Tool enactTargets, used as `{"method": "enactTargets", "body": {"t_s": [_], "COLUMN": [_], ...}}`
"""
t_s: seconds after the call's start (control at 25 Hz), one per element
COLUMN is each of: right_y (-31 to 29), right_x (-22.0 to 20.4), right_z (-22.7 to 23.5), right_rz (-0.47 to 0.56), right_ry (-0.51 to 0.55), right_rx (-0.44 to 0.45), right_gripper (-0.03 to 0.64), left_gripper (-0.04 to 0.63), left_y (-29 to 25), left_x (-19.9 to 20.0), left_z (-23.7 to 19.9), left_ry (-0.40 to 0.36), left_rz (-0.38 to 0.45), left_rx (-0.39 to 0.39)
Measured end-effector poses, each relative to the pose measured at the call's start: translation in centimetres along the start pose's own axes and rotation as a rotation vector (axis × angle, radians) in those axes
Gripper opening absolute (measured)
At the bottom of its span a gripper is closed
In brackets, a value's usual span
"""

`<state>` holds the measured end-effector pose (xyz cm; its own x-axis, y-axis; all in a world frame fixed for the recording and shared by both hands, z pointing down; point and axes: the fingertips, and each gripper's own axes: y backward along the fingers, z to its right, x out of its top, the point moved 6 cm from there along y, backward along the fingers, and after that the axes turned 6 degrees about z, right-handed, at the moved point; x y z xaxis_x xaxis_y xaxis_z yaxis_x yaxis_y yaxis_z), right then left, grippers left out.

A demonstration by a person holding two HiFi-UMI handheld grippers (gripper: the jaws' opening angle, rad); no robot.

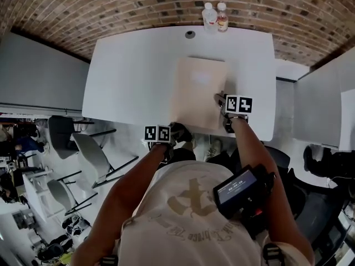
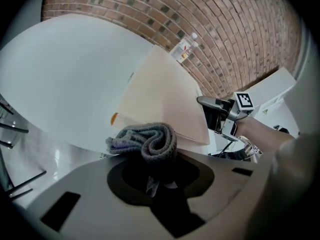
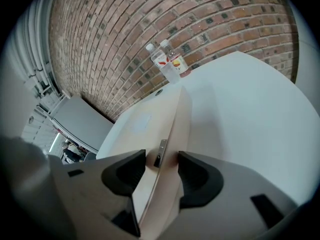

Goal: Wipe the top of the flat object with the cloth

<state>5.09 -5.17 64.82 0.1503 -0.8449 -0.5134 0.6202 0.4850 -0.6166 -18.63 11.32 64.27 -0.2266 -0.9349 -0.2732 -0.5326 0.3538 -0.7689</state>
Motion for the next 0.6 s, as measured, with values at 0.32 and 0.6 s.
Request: {"method": "enactTargets", "body": {"t_s": [0.32,0.6], "right_y": [0.0,0.1], "right_x": [-0.1,-0.2], "right_z": [0.0,0.1], "right_rz": [0.006,0.012], "right_ry": [-0.002,-0.010], "right_rx": [0.018,0.024], "right_gripper": [0.215,0.216], "left_gripper": [0.104,0.104], "left_y": [-2.5,-5.6], "left_x": [-1.1,-2.6], "left_z": [2.7,7.1], "left_ry": [-0.059,-0.172], "left_rz": [-0.080,-0.192], "left_rx": [-0.030,-0.139]}}
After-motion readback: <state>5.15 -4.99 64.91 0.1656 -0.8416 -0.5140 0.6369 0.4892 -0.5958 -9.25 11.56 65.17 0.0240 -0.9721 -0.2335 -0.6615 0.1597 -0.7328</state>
